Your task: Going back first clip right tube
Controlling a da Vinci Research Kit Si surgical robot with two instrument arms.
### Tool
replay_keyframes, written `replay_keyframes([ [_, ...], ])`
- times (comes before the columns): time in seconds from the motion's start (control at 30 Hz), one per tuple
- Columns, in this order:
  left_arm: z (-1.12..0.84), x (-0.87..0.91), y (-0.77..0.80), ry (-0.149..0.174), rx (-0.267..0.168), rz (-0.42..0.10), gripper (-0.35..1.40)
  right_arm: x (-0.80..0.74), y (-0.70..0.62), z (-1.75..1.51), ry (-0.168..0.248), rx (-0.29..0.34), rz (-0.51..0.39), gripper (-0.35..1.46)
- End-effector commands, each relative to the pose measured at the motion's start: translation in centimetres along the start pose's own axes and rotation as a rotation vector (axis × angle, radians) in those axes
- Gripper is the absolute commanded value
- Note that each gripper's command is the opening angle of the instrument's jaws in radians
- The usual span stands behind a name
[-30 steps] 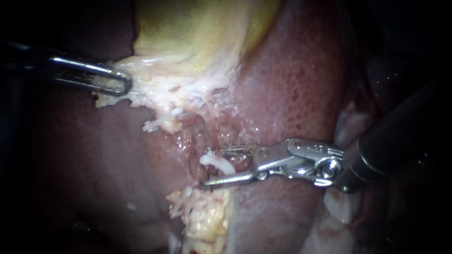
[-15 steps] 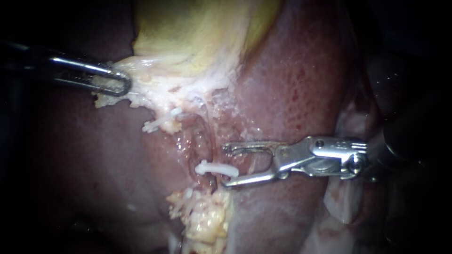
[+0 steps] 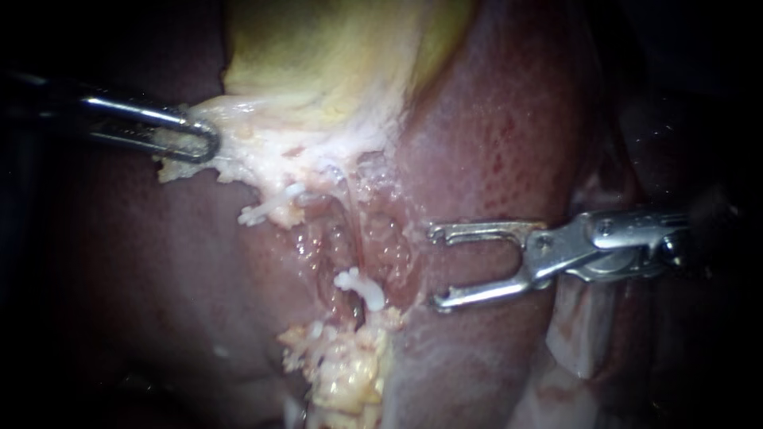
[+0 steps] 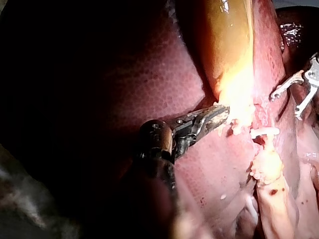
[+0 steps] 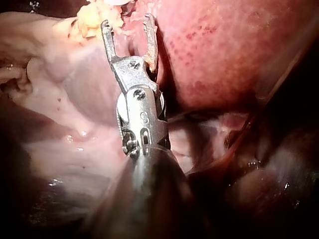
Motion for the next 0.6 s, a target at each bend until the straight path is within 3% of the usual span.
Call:
replay_keyframes([
  [0.03,0.00,0.00,0.00,0.000,0.000,0.000,-0.35,0.01,0.00,-0.04,0.000,0.001,-0.009,0.50],
  [0.3,0.03,0.00,0.00,0.001,0.002,0.000,-0.35,0.10,0.01,-0.20,0.002,0.002,-0.026,0.50],
  [0.6,0.40,-0.17,-0.02,-0.007,-0.009,0.011,-0.35,0.12,-0.01,-0.20,0.002,0.003,-0.026,0.50],
])
